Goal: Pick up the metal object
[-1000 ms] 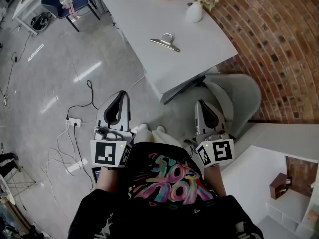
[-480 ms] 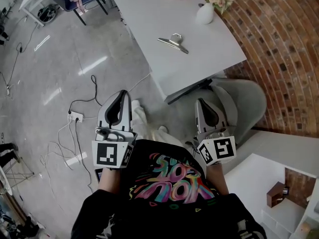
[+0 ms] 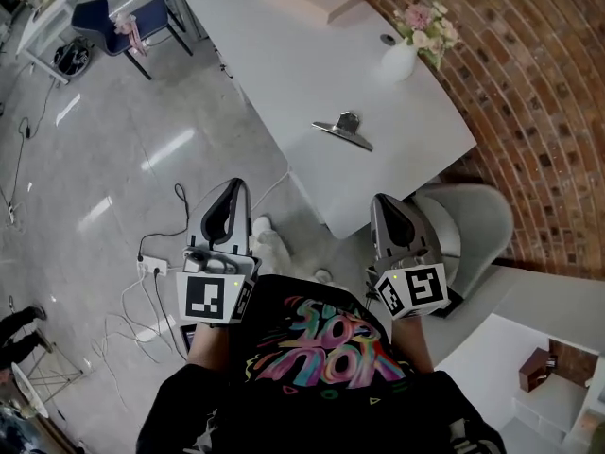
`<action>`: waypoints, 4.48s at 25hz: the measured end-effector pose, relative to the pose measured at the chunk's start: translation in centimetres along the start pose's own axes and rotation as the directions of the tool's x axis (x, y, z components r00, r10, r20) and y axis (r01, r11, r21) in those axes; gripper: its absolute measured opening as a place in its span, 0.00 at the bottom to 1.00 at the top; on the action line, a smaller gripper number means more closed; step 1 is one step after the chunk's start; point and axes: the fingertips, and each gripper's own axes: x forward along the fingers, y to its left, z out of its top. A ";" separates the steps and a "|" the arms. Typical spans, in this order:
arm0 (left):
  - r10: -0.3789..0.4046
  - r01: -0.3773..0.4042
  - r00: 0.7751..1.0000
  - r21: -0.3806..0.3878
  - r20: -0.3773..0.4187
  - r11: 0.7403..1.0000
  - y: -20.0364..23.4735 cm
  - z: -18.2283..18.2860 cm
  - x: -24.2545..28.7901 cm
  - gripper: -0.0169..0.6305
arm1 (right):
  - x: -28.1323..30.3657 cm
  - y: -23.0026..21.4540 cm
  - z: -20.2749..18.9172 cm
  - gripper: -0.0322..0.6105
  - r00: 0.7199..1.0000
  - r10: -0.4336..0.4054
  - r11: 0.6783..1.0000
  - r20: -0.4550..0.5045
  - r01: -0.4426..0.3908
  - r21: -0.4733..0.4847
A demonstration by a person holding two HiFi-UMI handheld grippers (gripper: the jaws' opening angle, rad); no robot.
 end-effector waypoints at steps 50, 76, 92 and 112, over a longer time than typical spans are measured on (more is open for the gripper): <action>-0.579 0.593 0.788 0.003 -0.210 0.805 -2.6 -4.4 34.1 0.07 | 14.9 -17.8 2.0 0.08 0.869 -0.491 0.849 -0.056 0.492 0.194; -0.812 0.829 0.528 -0.056 -0.246 0.556 -6.4 -5.7 37.3 0.07 | 14.4 -18.7 2.6 0.08 0.737 -0.668 0.709 -0.100 0.672 0.214; -0.816 0.831 0.515 -0.081 -0.263 0.551 -5.2 -7.1 35.8 0.07 | 16.9 -17.7 1.2 0.21 0.818 -0.557 0.789 -0.145 0.575 0.216; -0.765 0.786 0.549 -0.104 -0.337 0.610 -2.8 -9.7 36.2 0.07 | 24.0 -16.6 -4.8 0.40 0.942 -0.217 0.962 -0.255 0.251 0.109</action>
